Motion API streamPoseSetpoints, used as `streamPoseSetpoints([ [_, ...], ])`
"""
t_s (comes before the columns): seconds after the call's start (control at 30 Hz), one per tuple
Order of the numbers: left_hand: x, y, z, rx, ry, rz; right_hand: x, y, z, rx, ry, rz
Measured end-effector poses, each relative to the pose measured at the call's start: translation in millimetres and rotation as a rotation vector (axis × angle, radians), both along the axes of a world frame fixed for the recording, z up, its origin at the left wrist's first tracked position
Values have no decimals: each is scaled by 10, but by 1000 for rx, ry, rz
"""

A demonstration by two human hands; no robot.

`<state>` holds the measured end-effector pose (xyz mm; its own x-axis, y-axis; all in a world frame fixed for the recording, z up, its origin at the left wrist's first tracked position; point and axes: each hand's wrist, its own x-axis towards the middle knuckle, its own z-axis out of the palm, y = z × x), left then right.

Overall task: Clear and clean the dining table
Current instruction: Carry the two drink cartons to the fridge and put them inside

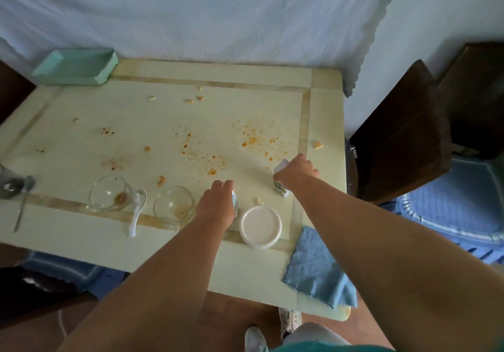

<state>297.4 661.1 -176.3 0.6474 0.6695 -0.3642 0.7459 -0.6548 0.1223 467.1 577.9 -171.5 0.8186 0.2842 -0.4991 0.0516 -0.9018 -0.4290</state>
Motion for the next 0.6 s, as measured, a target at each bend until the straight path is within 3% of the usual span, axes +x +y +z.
streamPoseSetpoints([
  [0.2,50,16,-70,53,-22,53,71,-26,-111,62,87,32],
  [0.37,67,4,-114,73,-127,155,27,-119,-183,104,13,102],
  [0.5,104,27,-34,149,-301,199,-2,-163,-80,218,-23,51],
  [0.6,207,8,89,89,-484,281,-48,-258,51,329,-5,-24],
])
